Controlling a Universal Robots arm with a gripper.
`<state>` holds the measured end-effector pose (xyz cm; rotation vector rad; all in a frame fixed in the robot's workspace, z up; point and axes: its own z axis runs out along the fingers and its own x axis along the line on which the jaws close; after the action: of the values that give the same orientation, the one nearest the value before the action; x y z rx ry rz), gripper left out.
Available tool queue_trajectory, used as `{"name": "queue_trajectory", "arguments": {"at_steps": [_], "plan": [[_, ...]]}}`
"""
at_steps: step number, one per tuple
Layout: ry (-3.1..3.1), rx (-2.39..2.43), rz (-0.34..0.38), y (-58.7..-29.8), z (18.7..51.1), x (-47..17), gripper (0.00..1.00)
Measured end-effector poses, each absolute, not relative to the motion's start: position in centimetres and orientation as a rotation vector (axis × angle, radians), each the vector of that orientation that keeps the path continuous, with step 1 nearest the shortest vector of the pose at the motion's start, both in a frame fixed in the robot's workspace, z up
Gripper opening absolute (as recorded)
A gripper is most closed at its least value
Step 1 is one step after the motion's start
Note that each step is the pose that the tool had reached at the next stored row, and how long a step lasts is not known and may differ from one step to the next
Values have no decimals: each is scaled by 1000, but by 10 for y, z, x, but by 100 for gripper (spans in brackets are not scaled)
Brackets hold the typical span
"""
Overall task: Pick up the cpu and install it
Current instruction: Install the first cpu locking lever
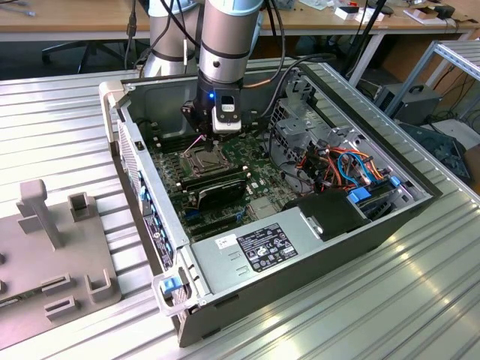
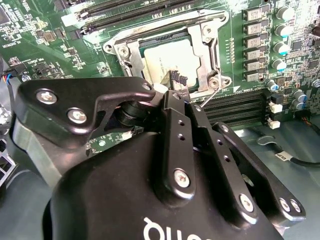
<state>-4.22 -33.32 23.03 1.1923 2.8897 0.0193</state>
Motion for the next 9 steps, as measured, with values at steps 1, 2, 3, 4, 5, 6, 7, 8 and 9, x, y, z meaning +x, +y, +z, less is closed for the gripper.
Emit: {"name": "queue_trajectory", "arguments": {"at_steps": [1,2,3,4,5,6,7,8,9], "plan": [[2890,1192,19,-333,230,-42,11],[2890,1191,19,-333,230,-42,11],[2892,1186,19,-333,230,-42,11],[2895,1180,19,-333,230,-42,11],[2899,1170,19,-333,230,-42,11],[2902,1162,19,-333,230,-42,11],[2907,1149,20,-333,230,-42,11],[2912,1138,20,-333,230,-42,11],[2915,1129,20,-333,230,-42,11]]}}
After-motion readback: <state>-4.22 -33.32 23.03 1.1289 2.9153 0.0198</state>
